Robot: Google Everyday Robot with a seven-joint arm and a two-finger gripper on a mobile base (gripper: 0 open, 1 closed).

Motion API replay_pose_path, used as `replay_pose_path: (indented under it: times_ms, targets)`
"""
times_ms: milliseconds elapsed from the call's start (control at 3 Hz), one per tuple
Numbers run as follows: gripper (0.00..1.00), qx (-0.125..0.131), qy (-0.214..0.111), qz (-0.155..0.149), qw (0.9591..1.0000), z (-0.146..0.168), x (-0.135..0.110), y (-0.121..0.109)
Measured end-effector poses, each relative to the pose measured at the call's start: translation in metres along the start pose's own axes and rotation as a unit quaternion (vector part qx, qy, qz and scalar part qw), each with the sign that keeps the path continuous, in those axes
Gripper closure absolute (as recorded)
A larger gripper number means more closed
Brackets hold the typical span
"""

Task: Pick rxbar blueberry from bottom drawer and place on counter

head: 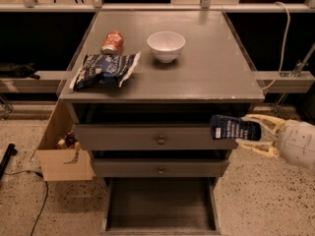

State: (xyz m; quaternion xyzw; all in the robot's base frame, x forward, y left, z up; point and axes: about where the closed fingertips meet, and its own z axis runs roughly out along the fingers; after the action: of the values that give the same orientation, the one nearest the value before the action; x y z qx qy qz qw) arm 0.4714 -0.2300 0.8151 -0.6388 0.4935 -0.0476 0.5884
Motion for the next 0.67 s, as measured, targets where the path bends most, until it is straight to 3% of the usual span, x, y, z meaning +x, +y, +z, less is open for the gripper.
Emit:
replay_pose_path:
  times_ms: [333, 667]
  targets:
    - [1.00, -0.019, -0.012, 0.024, 0.9995, -0.001, 0.003, -0.012]
    - [1.00, -0.041, -0.024, 0.022, 0.9986, -0.006, -0.004, -0.048]
